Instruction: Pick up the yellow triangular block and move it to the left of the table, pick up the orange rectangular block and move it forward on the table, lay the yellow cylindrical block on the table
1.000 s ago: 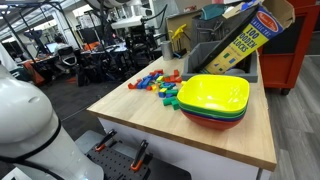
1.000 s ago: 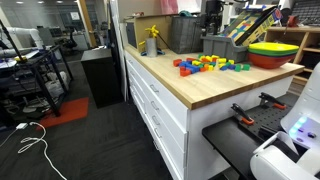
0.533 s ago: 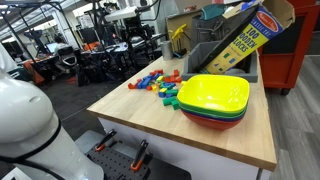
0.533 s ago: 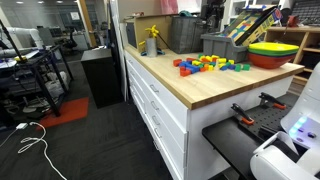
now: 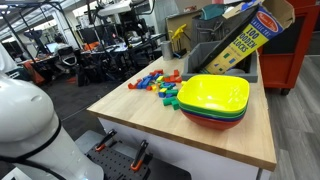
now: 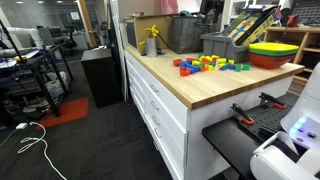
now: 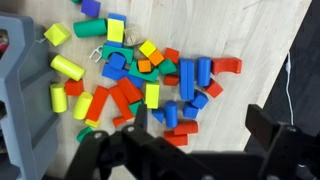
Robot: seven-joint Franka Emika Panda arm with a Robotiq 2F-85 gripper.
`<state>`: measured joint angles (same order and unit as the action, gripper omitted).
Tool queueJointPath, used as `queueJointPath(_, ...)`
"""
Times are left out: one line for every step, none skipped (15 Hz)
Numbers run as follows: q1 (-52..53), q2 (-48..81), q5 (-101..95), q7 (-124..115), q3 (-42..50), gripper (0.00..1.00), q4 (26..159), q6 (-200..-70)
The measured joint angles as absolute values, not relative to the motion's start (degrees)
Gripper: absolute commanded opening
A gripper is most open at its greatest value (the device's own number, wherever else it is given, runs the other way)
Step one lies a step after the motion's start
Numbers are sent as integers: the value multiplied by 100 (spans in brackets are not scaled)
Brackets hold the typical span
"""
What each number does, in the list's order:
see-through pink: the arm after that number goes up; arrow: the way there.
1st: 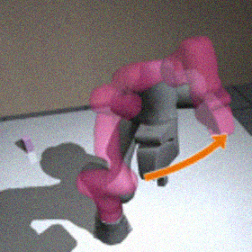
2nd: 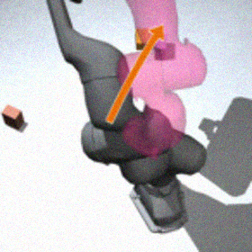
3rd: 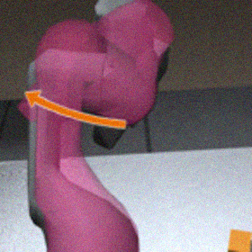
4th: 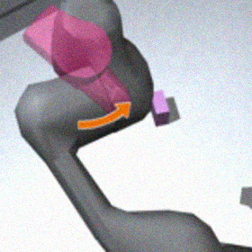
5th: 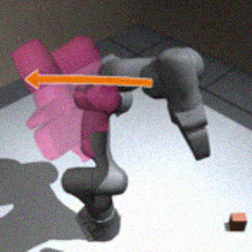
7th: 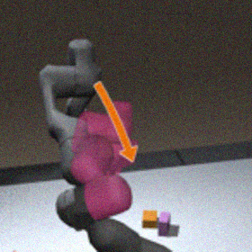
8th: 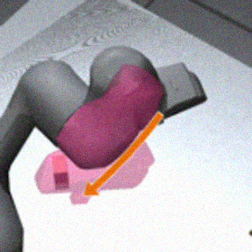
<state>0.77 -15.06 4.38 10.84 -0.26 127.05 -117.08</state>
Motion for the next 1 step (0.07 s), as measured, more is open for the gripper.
queueJointPath(78,-1500,437,1084,-27,100,12705,-11708)
